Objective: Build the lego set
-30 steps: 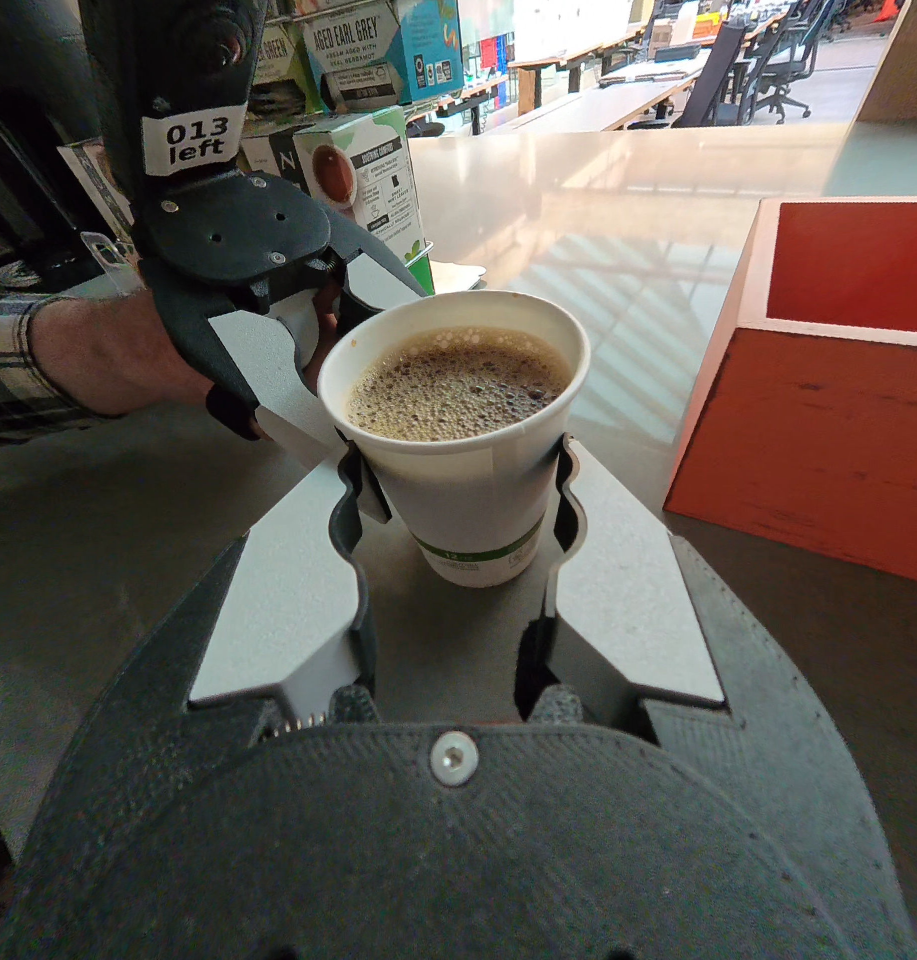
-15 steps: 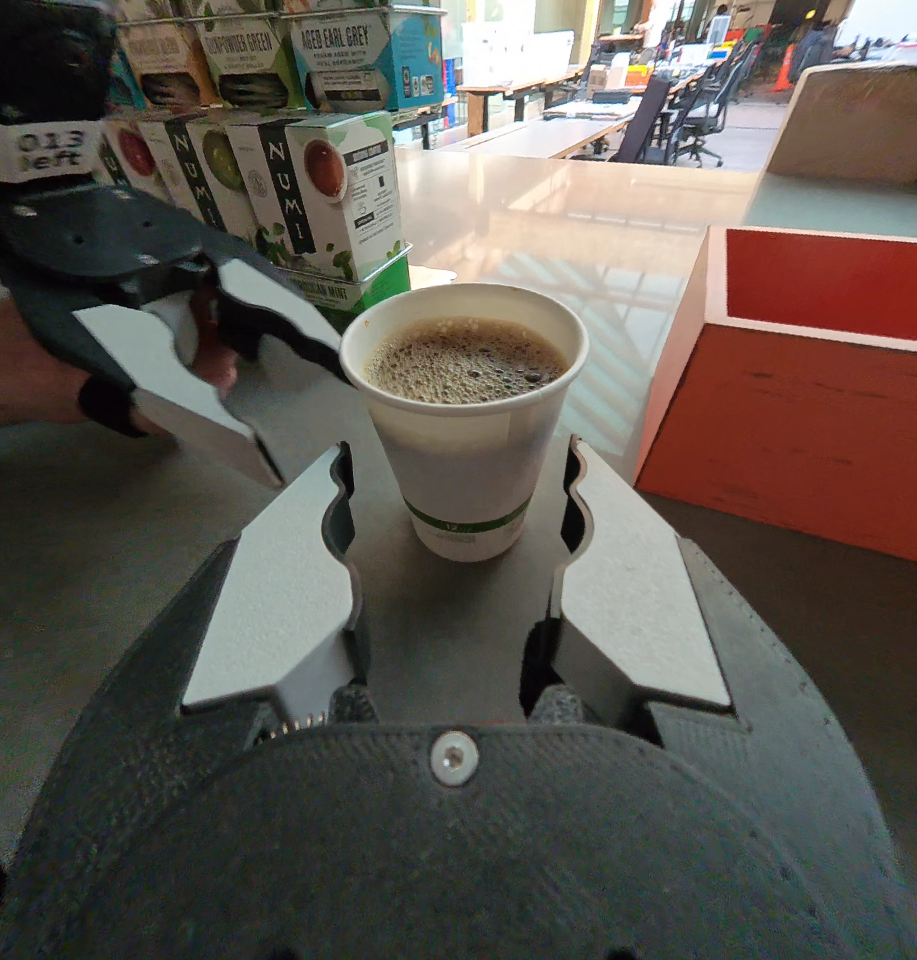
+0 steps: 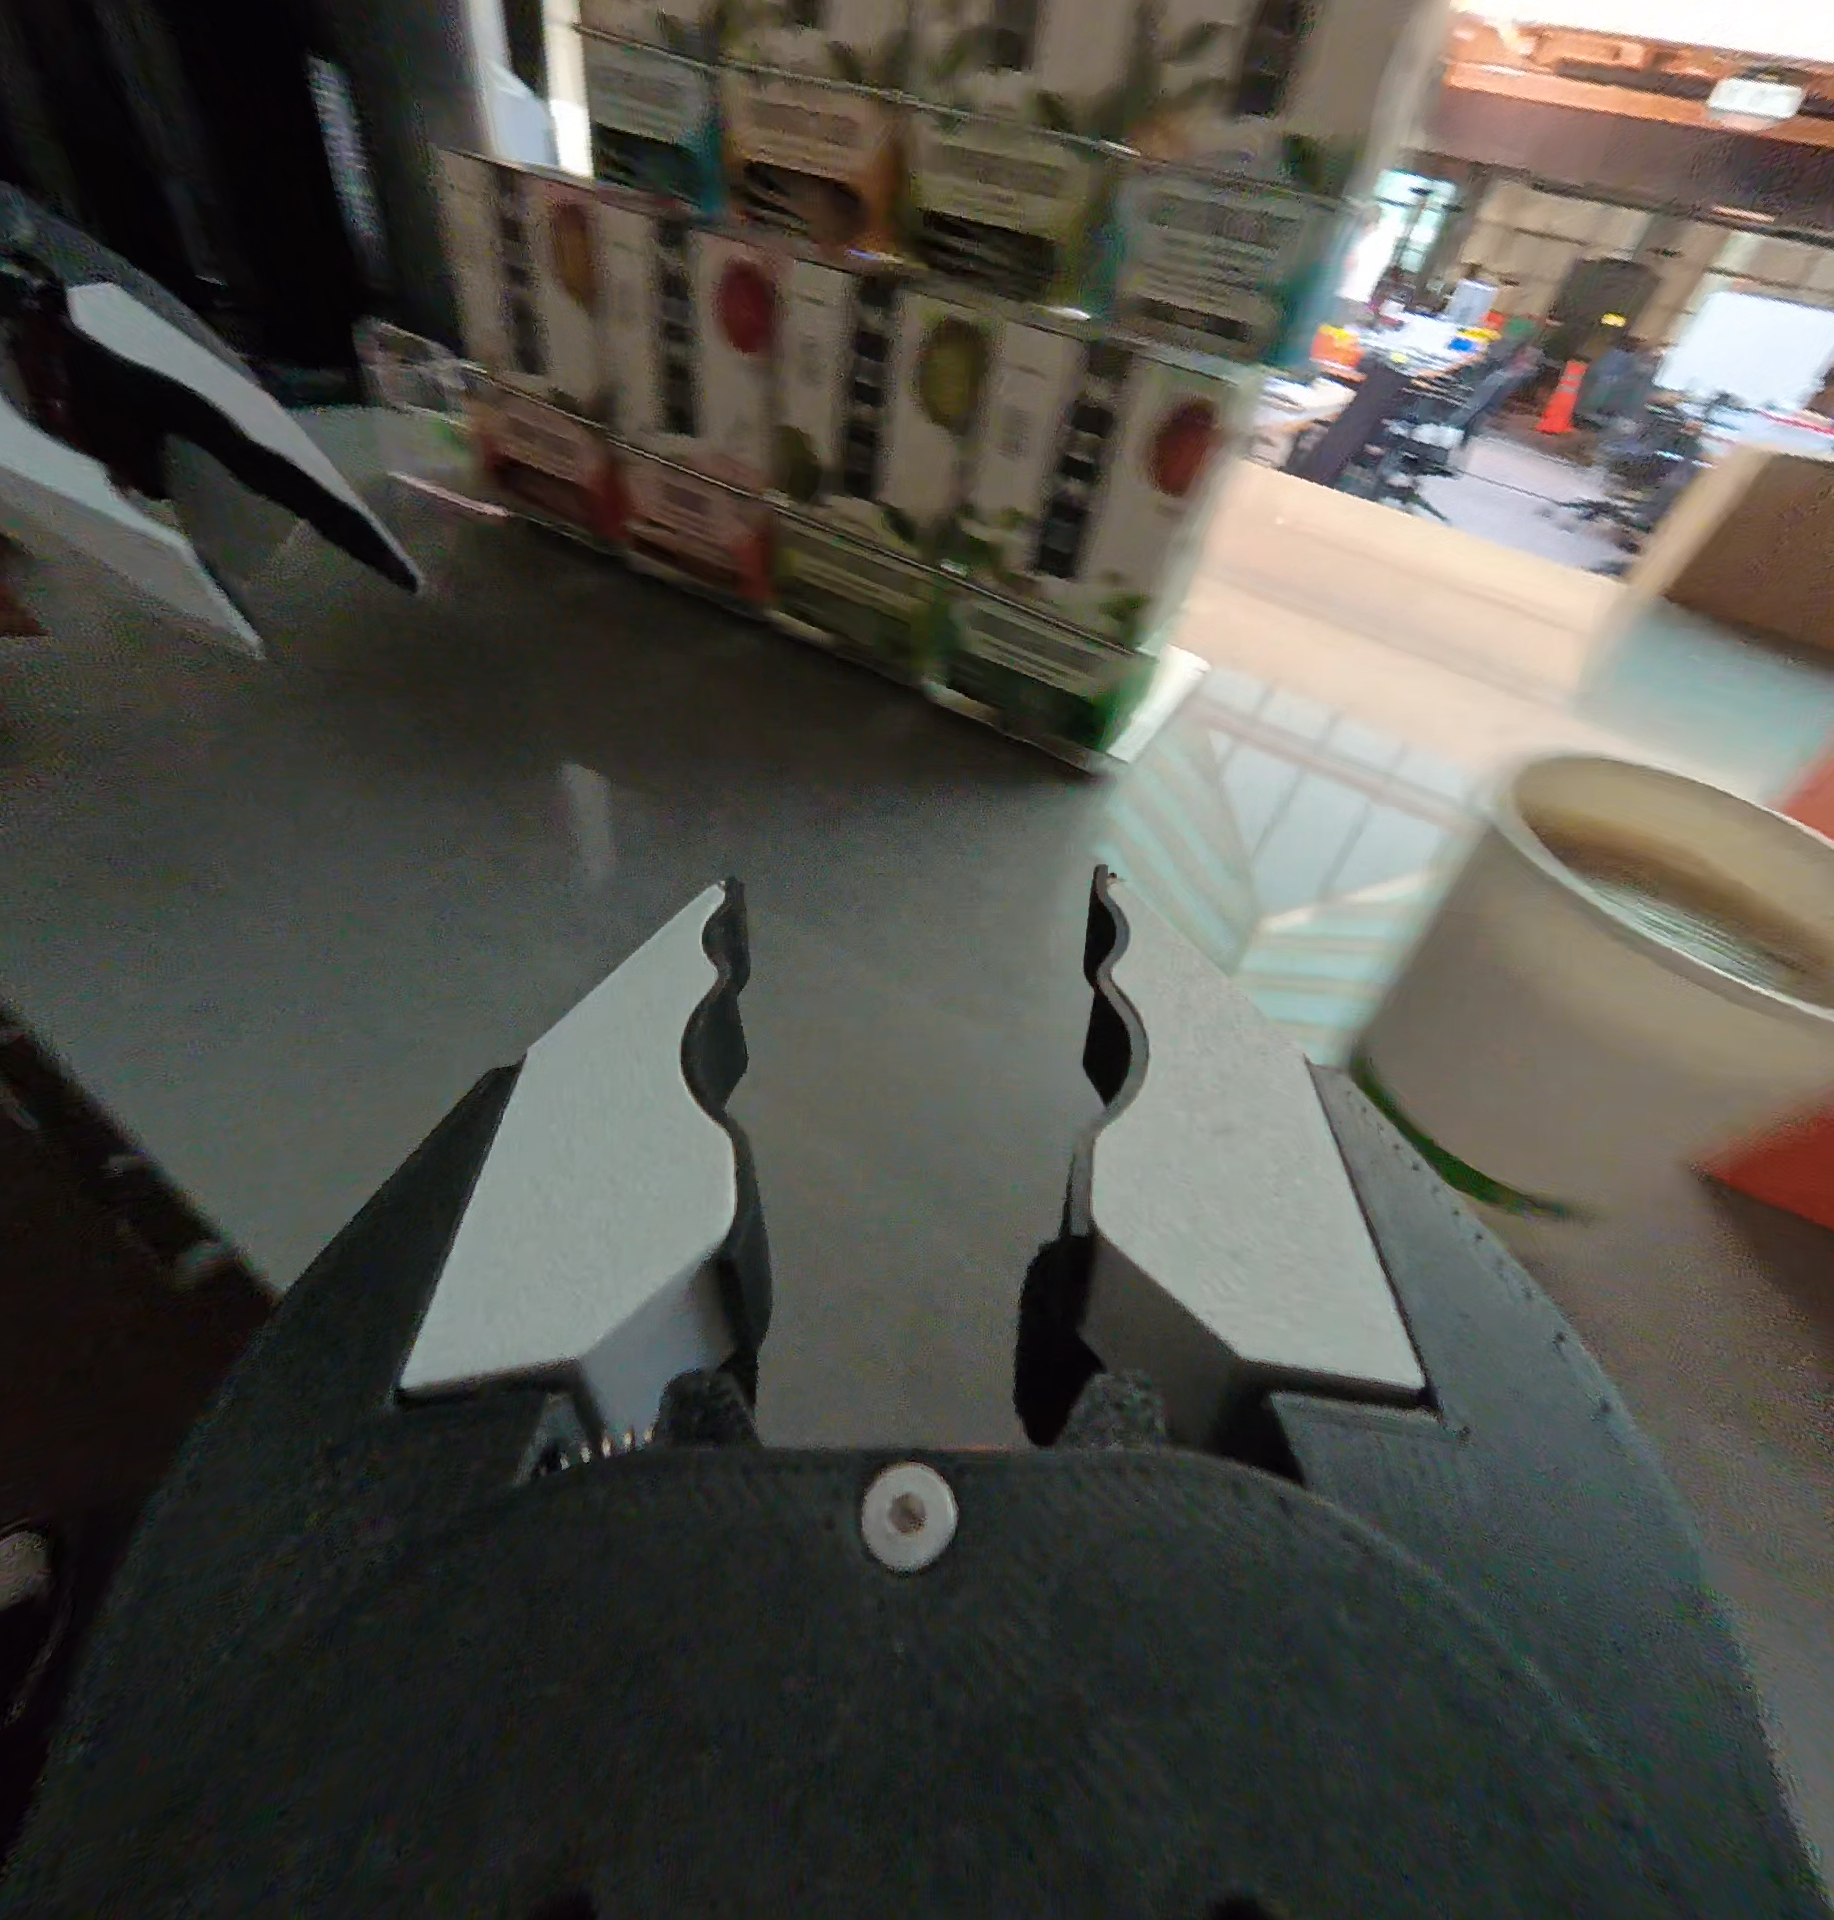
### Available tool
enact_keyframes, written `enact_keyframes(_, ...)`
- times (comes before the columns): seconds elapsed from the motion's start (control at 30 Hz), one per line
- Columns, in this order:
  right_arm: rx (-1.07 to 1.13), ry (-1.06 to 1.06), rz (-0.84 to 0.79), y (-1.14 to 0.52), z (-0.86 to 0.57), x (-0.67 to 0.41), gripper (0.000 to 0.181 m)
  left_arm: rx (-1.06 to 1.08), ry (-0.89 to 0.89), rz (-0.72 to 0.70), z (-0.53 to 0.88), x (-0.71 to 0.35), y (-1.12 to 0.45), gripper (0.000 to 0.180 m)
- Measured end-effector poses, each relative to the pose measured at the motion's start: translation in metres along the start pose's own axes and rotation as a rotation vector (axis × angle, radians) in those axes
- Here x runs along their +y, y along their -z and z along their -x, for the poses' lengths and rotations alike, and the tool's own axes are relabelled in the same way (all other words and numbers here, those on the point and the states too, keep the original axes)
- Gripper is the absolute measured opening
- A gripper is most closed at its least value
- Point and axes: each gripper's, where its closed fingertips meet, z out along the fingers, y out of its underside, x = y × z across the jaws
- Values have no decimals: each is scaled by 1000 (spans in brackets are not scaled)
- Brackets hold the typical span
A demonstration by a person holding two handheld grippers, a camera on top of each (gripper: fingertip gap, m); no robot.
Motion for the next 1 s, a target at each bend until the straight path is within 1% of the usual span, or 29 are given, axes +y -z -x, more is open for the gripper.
enact_keyframes(0.2, -192, 50, -4, -76, 150, -41, 62, -222, 101, -79, 26, 63, 164, 50)
enact_keyframes(0.47, -420, 65, -9, -178, 364, -91, 63, -531, 273, -91, 42, 203, 406, 44)
enact_keyframes(0.67, -653, 126, 3, -239, 522, -129, 63, -784, 407, -124, 47, 286, 567, 49)
enact_keyframes(0.87, -866, 155, 0, -290, 641, -158, 63, -1009, 453, -138, 79, 337, 702, 57)
enact_keyframes(1.0, -968, 139, -16, -328, 697, -172, 62, -1100, 409, -110, 126, 347, 772, 58)
